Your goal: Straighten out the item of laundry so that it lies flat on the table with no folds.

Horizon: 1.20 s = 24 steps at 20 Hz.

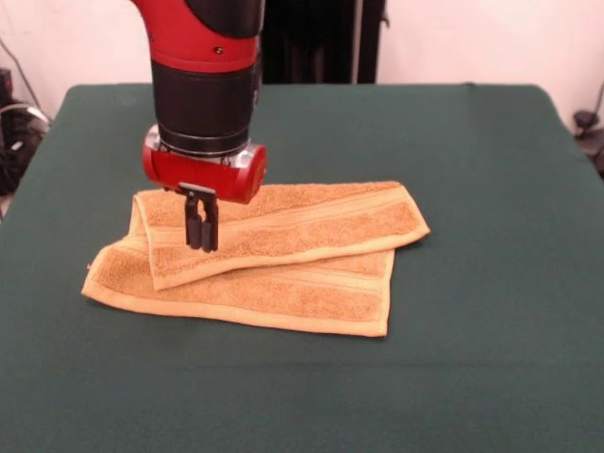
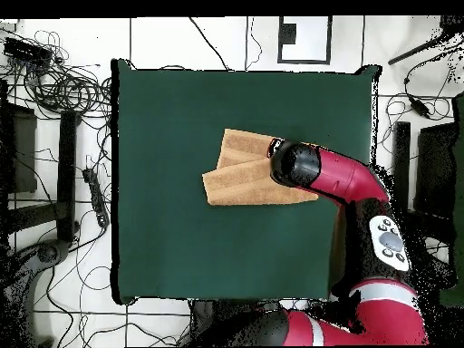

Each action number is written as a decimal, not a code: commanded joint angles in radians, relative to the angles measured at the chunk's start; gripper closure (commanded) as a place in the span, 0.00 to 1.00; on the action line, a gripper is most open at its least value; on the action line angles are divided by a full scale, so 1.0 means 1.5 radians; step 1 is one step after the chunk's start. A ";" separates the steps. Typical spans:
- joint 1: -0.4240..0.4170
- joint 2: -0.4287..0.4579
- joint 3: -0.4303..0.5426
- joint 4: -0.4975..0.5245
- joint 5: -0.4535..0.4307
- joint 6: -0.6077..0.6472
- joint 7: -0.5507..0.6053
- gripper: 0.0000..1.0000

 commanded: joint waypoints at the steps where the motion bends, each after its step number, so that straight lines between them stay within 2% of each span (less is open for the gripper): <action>1: -0.048 -0.025 0.071 0.011 -0.055 0.103 -0.100 1.00; 15: -0.055 -0.019 0.092 0.009 -0.097 0.097 -0.055 1.00; 24: -0.034 -0.009 0.085 0.002 -0.094 0.089 -0.003 1.00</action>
